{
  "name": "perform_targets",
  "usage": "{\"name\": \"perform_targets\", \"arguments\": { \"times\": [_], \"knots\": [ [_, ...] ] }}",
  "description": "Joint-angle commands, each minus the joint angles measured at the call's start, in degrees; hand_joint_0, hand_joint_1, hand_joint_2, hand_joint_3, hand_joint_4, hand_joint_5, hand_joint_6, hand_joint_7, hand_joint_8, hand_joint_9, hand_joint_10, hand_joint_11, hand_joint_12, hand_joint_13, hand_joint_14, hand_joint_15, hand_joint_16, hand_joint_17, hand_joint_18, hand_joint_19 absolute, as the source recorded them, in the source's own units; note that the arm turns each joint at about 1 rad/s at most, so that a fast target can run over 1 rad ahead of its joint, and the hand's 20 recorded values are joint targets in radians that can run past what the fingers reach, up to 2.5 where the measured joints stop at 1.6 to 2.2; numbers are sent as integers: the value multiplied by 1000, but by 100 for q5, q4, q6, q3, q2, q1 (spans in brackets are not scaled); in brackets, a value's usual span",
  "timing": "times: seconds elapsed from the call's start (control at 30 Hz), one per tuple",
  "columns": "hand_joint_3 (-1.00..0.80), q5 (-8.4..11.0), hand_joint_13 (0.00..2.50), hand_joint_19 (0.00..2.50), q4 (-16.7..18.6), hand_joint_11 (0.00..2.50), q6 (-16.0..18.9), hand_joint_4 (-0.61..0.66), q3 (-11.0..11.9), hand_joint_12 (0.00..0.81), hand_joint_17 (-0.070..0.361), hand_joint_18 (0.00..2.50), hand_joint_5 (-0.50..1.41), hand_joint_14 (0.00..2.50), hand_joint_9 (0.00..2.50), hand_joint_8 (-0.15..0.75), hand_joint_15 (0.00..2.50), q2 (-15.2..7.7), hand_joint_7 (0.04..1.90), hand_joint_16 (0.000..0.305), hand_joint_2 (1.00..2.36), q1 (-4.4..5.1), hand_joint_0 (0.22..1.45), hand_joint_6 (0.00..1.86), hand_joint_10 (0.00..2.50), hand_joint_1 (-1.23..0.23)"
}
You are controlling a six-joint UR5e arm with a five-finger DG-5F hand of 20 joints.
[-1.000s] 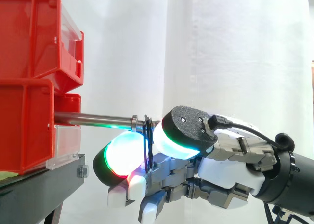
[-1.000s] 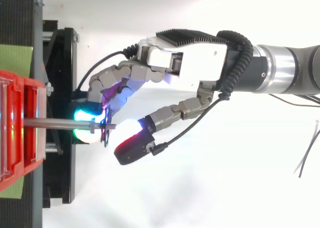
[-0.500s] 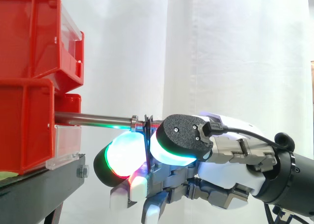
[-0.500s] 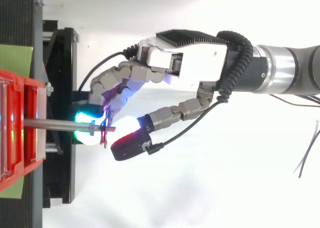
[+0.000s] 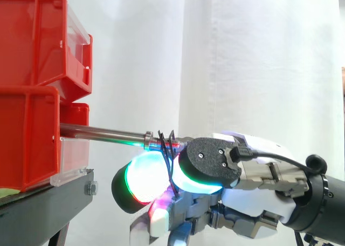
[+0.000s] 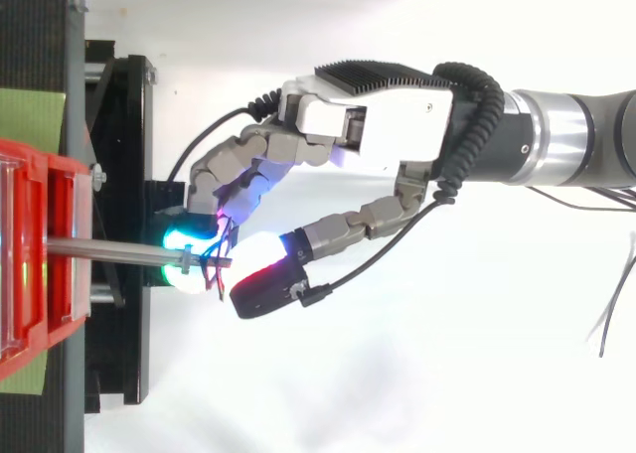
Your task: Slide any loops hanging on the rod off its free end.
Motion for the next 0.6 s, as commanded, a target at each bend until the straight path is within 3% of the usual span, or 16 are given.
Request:
{"name": "perform_targets", "arguments": {
  "times": [0.0,0.3,0.57],
  "knots": [
    [35,0,845,488,-2,365,-2,-51,-70,380,129,976,-143,9,992,322,228,0,832,57,1000,-1,617,920,13,-754],
    [20,8,848,485,-11,358,6,-40,-87,383,130,977,-142,7,1004,325,218,0,841,58,1019,-1,614,918,11,-755],
    [15,0,845,492,-319,357,15,-33,-131,386,131,977,-141,7,1005,324,215,114,837,58,1032,-10,610,916,11,-753]
  ]
}}
